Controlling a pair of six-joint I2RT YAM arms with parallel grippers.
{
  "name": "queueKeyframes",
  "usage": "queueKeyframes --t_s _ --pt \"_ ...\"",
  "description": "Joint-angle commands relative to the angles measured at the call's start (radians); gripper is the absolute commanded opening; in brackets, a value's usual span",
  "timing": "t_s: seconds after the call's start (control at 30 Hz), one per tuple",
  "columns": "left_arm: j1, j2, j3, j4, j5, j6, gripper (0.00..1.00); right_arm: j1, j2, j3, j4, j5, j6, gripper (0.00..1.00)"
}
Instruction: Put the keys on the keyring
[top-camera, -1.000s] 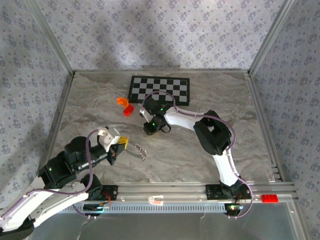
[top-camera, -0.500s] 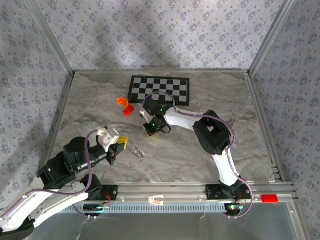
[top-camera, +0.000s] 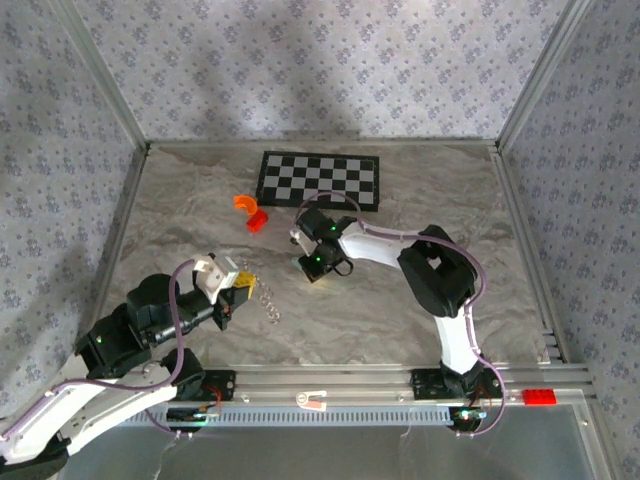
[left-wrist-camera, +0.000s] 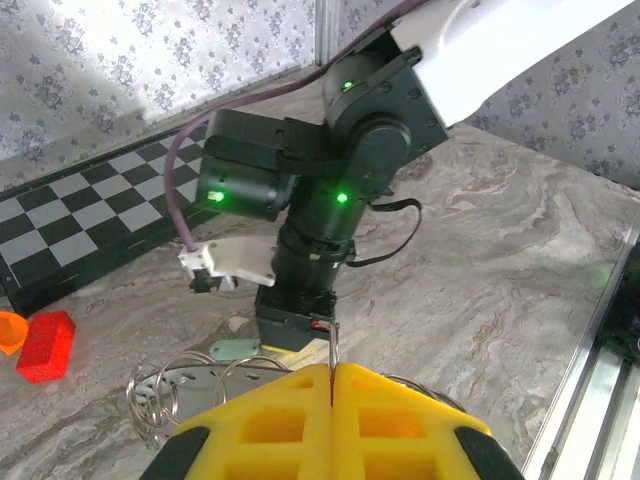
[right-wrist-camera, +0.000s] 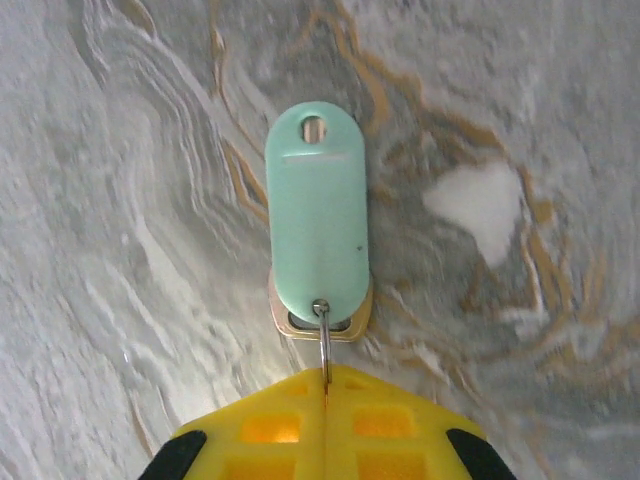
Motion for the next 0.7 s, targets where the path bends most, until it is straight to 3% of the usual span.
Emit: queueKeyframes --t_s 0.0,0.37,0.67 --pt "-0.002 0.001 0.004 0.038 -0.006 -0.010 0.00 0.001 -0.081 -0.061 -0.012 0.026 -0.011 0.00" --pt "-0.002 0.009 -0.016 0.057 0.006 -0.024 0.00 -0.010 -0.248 -0.291 0.020 0.011 0.010 0.00" --pt "-0.003 0.023 -0.019 0.064 0.012 -0.025 0.00 -0.011 -0.294 -0.352 0.037 0.013 0.023 0.00"
